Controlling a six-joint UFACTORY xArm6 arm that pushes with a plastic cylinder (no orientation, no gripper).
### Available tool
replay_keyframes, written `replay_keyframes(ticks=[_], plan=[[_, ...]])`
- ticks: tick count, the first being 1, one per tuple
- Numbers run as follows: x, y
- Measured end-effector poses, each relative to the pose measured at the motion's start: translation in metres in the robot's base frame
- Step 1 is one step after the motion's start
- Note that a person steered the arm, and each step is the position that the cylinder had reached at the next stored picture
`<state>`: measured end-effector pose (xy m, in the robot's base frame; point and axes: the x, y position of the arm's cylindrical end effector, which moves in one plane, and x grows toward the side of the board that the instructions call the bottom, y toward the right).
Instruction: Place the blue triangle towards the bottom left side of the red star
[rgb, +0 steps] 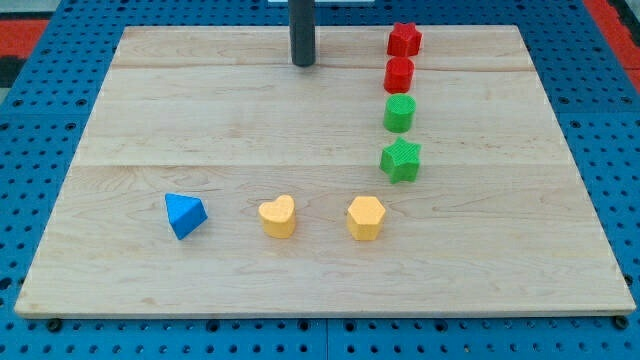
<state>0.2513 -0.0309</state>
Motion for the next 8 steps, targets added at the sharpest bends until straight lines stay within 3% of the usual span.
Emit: replay_keyframes(ticks=[1,2,4,6,8], plan=[[-0.004,-0.07],[-0.033,-0.082],[-0.046,-0.045],[-0.021,0.008],[-0.052,0.048]])
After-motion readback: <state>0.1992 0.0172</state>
